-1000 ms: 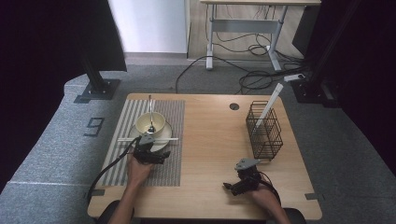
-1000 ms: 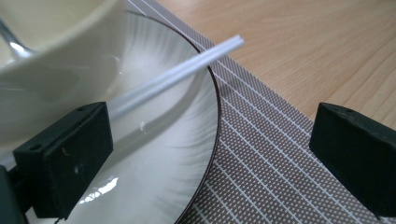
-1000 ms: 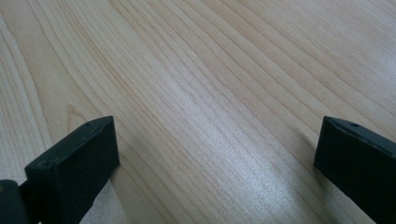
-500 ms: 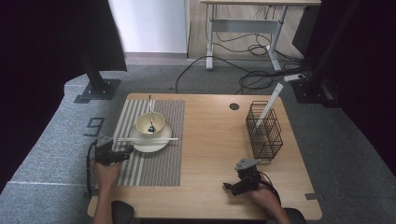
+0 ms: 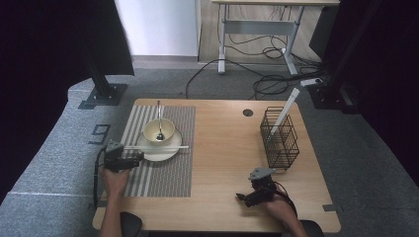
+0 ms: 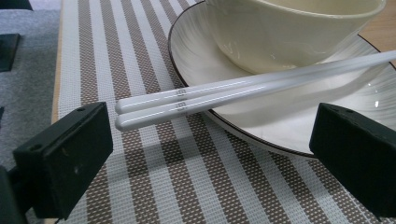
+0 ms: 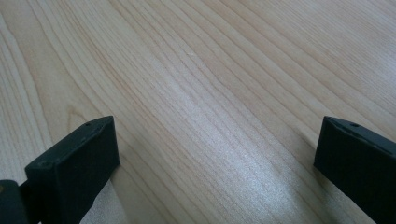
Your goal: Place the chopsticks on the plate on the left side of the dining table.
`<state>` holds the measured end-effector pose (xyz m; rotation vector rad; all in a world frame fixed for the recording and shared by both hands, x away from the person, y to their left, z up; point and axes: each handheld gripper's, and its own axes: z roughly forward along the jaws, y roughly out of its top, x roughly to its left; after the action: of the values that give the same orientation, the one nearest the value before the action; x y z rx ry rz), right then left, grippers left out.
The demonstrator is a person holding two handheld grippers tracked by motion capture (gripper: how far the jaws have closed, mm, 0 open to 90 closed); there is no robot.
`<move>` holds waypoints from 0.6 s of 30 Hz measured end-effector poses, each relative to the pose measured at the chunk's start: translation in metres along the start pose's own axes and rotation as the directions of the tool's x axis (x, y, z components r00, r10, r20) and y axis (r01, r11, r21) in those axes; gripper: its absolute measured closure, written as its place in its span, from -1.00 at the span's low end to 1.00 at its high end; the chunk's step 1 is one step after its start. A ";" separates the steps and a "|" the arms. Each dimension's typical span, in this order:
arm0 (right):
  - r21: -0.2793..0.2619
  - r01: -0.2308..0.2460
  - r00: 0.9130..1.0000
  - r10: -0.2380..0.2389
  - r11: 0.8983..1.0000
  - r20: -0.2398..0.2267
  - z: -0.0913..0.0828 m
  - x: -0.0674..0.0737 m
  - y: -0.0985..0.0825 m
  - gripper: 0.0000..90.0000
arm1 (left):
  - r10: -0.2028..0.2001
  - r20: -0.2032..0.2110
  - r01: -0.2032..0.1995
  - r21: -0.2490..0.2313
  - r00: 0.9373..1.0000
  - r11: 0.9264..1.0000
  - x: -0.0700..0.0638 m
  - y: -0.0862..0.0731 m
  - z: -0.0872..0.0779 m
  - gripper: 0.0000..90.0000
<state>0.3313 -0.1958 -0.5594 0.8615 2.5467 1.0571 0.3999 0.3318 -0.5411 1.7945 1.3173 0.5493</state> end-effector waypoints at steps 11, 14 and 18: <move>0.000 0.000 1.000 0.000 1.000 0.000 0.000 0.000 0.000 -1.00 | 0.001 0.006 -0.001 -0.002 1.000 1.000 -0.001 0.000 0.000 -1.00; 0.000 0.000 1.000 0.000 1.000 0.000 0.000 0.000 0.000 -1.00 | 0.000 0.000 0.000 -0.012 1.000 1.000 -0.003 0.001 -0.005 -1.00; 0.000 0.000 1.000 0.000 1.000 0.000 0.000 0.000 0.000 -1.00 | 0.030 0.024 -0.030 -0.037 0.999 0.999 -0.015 0.007 -0.018 -1.00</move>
<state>0.3313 -0.1957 -0.5594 0.8619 2.5467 1.0569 0.3848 0.3238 -0.5237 1.7878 1.2575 0.5627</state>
